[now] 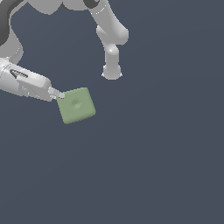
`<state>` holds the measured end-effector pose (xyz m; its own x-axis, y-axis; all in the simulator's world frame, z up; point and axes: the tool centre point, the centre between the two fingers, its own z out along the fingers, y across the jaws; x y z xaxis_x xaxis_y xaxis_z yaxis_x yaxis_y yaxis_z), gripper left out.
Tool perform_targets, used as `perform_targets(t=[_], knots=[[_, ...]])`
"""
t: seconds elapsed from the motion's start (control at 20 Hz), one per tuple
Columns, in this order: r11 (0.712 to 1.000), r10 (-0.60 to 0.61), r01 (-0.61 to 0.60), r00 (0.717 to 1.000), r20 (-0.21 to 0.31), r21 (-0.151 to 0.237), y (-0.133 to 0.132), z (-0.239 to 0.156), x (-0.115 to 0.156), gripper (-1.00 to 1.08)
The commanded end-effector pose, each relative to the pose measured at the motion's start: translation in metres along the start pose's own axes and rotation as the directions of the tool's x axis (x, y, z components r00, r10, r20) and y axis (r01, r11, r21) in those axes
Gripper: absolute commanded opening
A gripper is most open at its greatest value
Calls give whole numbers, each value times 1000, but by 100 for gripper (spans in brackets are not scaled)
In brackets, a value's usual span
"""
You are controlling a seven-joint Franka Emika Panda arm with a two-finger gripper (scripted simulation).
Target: Pick up the object and move it to a goal position.
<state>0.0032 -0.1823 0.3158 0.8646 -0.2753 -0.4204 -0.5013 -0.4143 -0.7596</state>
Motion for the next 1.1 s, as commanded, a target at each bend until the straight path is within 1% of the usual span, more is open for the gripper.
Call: perform_targets(t=[0.0, 0.3, 0.55, 1.05], knots=[[1000, 0, 0, 1000, 2, 0, -7, -19, -3, -100], [1000, -2, 2, 1000, 3, 2, -21, -56, -8, -100], [1000, -3, 3, 1000, 4, 5, -29, -78, -10, -100], [1000, -4, 4, 1000, 4, 8, -37, -98, -11, -100]])
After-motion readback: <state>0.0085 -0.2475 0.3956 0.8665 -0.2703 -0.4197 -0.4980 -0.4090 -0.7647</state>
